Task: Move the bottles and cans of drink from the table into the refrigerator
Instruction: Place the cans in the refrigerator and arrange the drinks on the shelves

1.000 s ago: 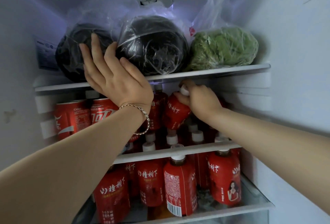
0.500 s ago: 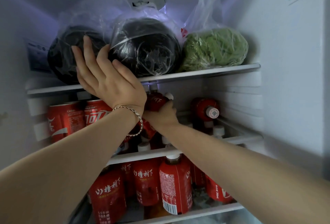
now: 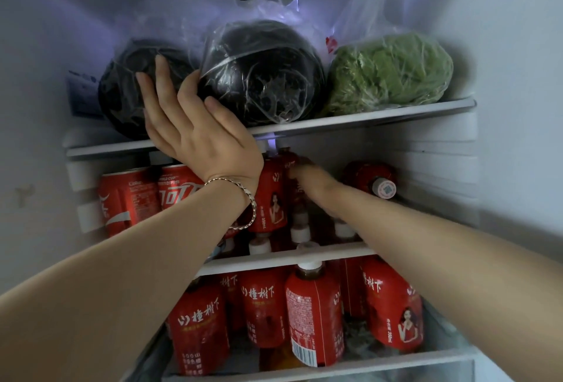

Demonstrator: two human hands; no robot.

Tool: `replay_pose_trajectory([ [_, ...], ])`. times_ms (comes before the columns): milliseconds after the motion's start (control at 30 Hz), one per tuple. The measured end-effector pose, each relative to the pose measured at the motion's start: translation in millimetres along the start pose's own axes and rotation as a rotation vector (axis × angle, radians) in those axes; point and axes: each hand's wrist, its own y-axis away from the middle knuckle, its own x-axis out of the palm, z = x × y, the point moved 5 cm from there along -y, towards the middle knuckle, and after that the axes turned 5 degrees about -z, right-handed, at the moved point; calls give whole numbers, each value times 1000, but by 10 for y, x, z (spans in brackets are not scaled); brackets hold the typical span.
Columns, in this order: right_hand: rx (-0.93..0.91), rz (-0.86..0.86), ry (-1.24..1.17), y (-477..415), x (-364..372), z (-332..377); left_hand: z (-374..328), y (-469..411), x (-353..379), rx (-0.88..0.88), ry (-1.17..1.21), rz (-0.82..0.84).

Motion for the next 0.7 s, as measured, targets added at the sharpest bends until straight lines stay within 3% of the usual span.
replay_pose_trajectory([
  [67, 59, -66, 178, -228, -131, -209, -2, 15, -3, 5, 7, -1],
  [133, 104, -24, 325, -302, -79, -323, 2, 22, 1, 10, 11, -10],
  [500, 1, 243, 328, -236, 269, -255, 22, 18, 18, 34, 5, -32],
  [667, 19, 140, 388, -126, 177, -242, 21, 32, -4, 39, 3, -33],
  [700, 4, 99, 308, -107, 128, -249, 17, 29, -6, 38, 8, -48],
])
